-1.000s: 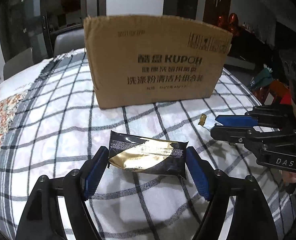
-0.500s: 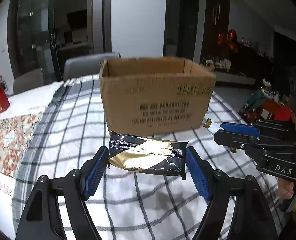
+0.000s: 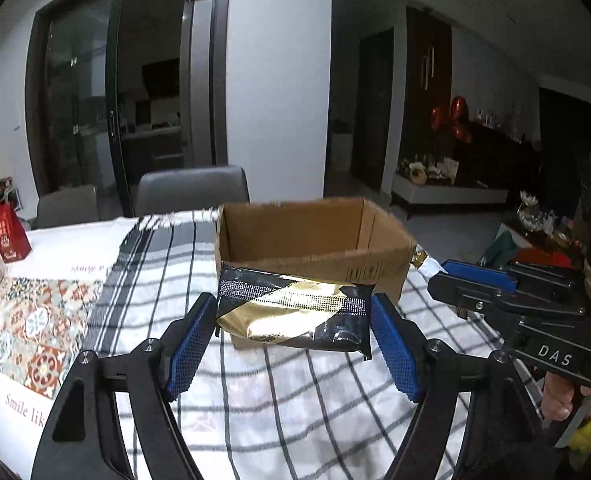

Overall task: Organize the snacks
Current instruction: 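Carry both snacks over the box and open both tools to drop them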

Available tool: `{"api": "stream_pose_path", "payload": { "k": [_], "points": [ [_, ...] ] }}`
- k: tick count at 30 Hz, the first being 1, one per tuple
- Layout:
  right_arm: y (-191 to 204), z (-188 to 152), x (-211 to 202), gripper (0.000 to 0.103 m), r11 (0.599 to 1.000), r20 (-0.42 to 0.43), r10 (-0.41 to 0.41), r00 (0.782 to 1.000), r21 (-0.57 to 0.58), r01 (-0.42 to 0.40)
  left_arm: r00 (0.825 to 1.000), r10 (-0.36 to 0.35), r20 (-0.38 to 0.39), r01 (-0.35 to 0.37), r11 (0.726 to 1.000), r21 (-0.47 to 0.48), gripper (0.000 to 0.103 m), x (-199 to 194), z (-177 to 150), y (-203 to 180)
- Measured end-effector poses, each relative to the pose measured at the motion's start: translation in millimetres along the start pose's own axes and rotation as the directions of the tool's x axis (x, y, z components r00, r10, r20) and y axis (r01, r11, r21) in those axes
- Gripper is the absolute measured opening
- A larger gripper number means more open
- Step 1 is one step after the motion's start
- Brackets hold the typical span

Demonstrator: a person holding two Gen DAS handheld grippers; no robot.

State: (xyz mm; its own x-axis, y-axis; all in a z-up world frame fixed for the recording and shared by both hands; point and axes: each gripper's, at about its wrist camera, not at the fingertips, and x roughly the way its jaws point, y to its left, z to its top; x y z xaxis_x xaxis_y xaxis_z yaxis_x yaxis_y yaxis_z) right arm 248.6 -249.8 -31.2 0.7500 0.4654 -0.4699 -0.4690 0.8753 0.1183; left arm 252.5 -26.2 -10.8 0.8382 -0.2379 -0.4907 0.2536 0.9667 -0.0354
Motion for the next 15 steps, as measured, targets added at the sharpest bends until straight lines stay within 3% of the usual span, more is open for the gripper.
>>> {"api": "stream_pose_path", "payload": {
  "k": [7, 15],
  "points": [
    [-3.1, 30.1, -7.8, 0.021, 0.999, 0.068, -0.045, 0.997, 0.011, 0.044, 0.999, -0.01, 0.046, 0.009, 1.0, 0.02, 0.077, 0.5, 32.6, 4.8],
    [-12.6, 62.0, -0.7, 0.021, 0.996, 0.098, -0.09, 0.991, 0.013, 0.089, 0.999, -0.033, 0.036, 0.032, 0.999, 0.027, 0.077, 20.5, 65.0, 10.7]
  ]
}}
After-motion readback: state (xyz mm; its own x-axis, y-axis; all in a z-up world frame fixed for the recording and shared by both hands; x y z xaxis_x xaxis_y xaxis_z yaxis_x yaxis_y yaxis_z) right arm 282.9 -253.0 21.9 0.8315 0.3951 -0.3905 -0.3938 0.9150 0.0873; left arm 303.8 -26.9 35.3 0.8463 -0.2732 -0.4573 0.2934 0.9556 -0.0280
